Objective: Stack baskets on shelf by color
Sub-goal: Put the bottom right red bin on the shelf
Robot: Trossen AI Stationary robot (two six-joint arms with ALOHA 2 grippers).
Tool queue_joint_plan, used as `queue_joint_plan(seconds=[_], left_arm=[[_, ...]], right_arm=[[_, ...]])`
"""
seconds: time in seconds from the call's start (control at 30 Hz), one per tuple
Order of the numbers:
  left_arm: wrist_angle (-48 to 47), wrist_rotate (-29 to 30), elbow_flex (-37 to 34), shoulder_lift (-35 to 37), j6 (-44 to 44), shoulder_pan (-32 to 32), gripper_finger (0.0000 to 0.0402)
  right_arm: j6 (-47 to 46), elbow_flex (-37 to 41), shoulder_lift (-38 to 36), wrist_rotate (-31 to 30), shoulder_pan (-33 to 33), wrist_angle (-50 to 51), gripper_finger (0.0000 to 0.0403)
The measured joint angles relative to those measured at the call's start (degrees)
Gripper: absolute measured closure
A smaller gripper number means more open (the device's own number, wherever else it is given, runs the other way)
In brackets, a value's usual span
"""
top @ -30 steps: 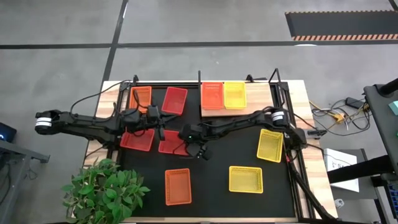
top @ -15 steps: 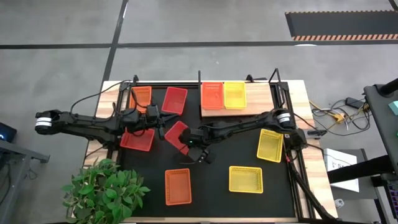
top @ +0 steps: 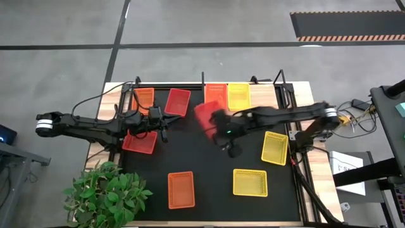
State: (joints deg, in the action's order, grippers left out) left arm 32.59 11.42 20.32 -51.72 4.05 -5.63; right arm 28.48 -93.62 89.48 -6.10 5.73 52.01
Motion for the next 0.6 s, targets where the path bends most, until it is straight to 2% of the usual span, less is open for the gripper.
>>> queue_joint_plan(seconds=[0.13, 0.2, 0.3, 0.43, 0.6], left_arm=[[0.0, 0.0, 0.2, 0.0, 0.0, 0.0, 0.0402], [0.0, 0.0, 0.2, 0.0, 0.0, 0.0, 0.0402], [0.0, 0.0, 0.2, 0.0, 0.0, 0.0, 0.0402], [0.0, 0.0, 0.1, 0.0, -0.2, 0.0, 0.0402], [-0.1, 0.0, 0.0, 0.0, -0.2, 0.0, 0.0402]], right_arm=[[-3.7, 1.6, -5.3, -8.4, -1.7, 4.8, 0.0395], [-5.7, 2.4, -7.4, -10.5, -3.7, 8.6, 0.0394], [-7.7, 5.6, -11.1, -10.6, -9.2, 11.6, 0.0394], [-6.6, 14.0, -16.8, -9.9, -18.7, 12.0, 0.0394], [-1.4, 25.8, -23.3, -4.5, -31.2, 9.6, 0.0394]])
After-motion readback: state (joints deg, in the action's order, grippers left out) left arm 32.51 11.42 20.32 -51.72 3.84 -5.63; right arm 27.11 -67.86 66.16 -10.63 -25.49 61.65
